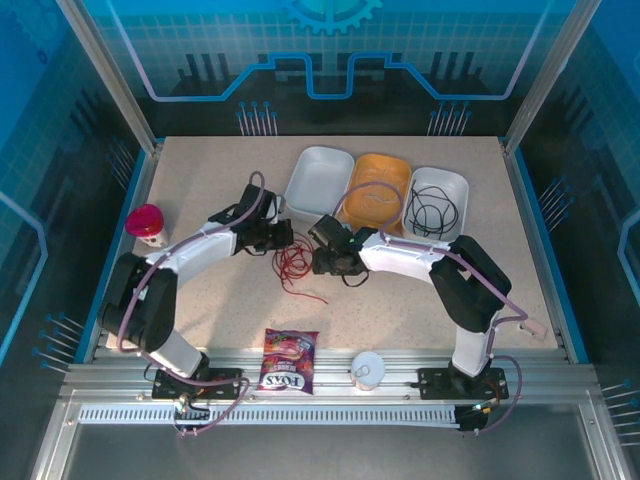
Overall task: Untangle the cables
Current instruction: Untie the cable.
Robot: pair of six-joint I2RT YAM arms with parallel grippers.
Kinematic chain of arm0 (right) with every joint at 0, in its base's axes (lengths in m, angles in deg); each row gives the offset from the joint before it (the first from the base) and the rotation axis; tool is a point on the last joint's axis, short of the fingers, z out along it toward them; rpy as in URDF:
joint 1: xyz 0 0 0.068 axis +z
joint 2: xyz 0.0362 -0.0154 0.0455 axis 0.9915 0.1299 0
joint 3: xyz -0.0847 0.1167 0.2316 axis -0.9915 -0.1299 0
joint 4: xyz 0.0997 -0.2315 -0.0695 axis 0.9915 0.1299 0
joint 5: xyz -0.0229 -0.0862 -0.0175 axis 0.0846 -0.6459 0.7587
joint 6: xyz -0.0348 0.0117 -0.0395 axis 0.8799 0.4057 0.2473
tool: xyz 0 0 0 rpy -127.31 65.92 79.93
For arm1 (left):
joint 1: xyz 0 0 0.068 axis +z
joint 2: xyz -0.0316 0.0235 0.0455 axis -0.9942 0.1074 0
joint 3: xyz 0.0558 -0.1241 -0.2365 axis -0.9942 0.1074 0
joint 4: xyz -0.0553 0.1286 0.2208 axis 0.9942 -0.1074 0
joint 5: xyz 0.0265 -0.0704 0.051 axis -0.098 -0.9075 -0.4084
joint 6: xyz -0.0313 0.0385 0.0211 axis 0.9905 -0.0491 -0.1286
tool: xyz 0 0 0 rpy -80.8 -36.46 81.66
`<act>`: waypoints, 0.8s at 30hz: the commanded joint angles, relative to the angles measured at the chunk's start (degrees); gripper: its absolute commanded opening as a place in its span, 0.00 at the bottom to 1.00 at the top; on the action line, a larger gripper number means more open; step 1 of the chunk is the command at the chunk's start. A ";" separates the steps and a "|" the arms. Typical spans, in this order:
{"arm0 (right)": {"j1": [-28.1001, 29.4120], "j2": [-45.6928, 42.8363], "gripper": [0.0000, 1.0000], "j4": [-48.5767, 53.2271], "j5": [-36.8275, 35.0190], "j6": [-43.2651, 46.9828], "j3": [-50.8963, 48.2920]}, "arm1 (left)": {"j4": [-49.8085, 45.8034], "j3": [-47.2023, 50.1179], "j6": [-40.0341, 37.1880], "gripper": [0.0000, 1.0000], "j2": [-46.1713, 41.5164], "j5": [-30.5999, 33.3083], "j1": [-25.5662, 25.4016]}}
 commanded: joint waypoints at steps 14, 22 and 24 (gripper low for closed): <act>0.62 -11.01 0.65 -4.78 -2.99 -0.78 -7.67 | 0.62 -0.68 -0.56 0.00 -19.80 -2.19 -0.50; 0.58 -16.45 0.64 -8.63 -4.17 0.01 -12.56 | 3.07 -2.78 -0.21 0.00 -25.91 -1.57 -0.53; 0.78 -17.35 0.64 -9.29 -4.38 0.35 -13.22 | 2.63 -3.66 0.28 0.00 -26.77 -1.84 -0.54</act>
